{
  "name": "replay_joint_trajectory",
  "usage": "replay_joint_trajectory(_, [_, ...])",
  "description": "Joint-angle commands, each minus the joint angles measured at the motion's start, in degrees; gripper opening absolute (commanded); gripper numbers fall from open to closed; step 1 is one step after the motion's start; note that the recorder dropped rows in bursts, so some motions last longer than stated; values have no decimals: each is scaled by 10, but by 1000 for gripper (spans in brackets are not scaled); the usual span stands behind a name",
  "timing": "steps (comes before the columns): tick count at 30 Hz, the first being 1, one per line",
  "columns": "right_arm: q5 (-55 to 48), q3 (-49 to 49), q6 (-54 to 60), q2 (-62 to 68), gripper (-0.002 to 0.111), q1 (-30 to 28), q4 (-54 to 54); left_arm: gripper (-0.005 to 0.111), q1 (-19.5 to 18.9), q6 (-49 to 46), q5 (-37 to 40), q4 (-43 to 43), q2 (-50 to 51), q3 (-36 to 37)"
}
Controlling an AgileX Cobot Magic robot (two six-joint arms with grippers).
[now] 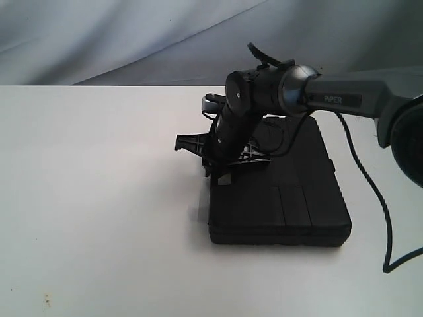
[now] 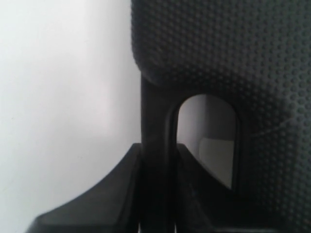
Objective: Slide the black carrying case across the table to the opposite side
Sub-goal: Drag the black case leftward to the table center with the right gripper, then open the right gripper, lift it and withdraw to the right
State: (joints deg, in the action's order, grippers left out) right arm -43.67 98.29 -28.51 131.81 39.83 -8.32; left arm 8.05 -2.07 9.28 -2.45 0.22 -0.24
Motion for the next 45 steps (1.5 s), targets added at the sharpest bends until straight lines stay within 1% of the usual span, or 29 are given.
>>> replay_joint_trajectory(1, [9, 5, 28, -2, 4, 4, -13, 0, -1, 1, -4, 0, -2, 2])
replay_joint_trajectory(3, [9, 5, 28, -2, 12, 4, -17, 0, -1, 1, -4, 0, -2, 2])
replay_joint_trajectory(6, [8, 5, 25, -2, 29, 2, -31, 0, -1, 1, -4, 0, -2, 2])
replay_joint_trajectory(9, [8, 5, 21, -4, 38, 2, -29, 0, -1, 1, -4, 0, -2, 2])
replay_joint_trajectory(18, [8, 5, 7, -29, 39, 2, 2, 0, -1, 1, -4, 0, -2, 2])
replay_joint_trajectory(23, [-10, 5, -33, -44, 39, 2, 56, 0, -1, 1, -4, 0, -2, 2])
replay_joint_trajectory(26, [-28, 5, -36, -55, 39, 2, 89, 0, -1, 1, -4, 0, -2, 2])
replay_joint_trajectory(31, [-34, 5, -40, -97, 39, 2, 102, 0, -1, 1, -4, 0, -2, 2])
replay_joint_trajectory(33, [-39, 5, -37, -121, 38, 2, 102, 0, -1, 1, -4, 0, -2, 2])
replay_joint_trajectory(35, [-47, 5, -29, -143, 34, 2, 102, 0, -1, 1, -4, 0, -2, 2])
replay_joint_trajectory(42, [-102, -4, -14, -219, 1, 3, 122, 0, -1, 1, -4, 0, -2, 2])
replay_joint_trajectory(45, [-106, -41, -14, -259, 0, 10, 143, 0, -1, 1, -4, 0, -2, 2])
